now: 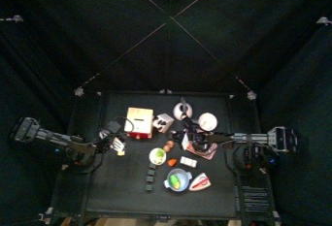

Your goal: Grab egg sushi

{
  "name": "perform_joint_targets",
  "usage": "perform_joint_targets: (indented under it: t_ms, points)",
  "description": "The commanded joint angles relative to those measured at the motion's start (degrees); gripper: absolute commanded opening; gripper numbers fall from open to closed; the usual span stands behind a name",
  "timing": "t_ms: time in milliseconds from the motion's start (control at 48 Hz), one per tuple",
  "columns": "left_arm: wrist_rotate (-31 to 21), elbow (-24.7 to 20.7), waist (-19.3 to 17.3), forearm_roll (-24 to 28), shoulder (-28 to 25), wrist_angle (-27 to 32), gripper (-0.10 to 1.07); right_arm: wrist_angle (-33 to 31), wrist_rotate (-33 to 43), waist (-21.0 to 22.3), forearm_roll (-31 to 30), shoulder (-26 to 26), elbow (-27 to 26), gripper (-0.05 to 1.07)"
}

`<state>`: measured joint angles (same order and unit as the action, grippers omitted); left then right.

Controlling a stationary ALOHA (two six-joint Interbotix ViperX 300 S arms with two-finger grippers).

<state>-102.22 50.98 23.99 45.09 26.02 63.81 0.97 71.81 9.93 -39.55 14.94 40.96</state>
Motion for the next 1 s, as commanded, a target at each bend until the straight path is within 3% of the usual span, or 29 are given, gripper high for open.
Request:
perform_joint_targets:
  t_ms: [0,146,312,354,479,979]
  points:
    - [-3.78,-2.37,1.76,-1.05,-6.15,0.88,0.72,0.35,-0.18,-0.35,-0.26,1.93,-0.09,0.35]
    - [-8.88,-6.06,2.02,-7.03,-13.89,5.98,0.73,0.35,-0.26,-2.2,-0.79,3.52,1.93,0.35]
    - [-13.62,-6.59,2.02,-9.76,-19.69,5.98,0.98,0.35,-0.26,-2.72,-3.08,3.69,2.72,0.35]
    - [-16.35,-6.42,2.02,-10.2,-20.74,6.15,1.03,0.35,-0.26,-2.72,-3.87,3.69,2.81,0.35]
    - [-25.84,-4.92,1.76,-10.28,-23.38,5.36,1.03,0.35,-0.26,-2.72,-5.01,3.69,3.87,0.35]
    - [-26.72,-4.04,0.7,-12.04,-31.46,-0.35,1.03,0.35,0.0,-4.13,-5.71,3.69,5.54,0.35]
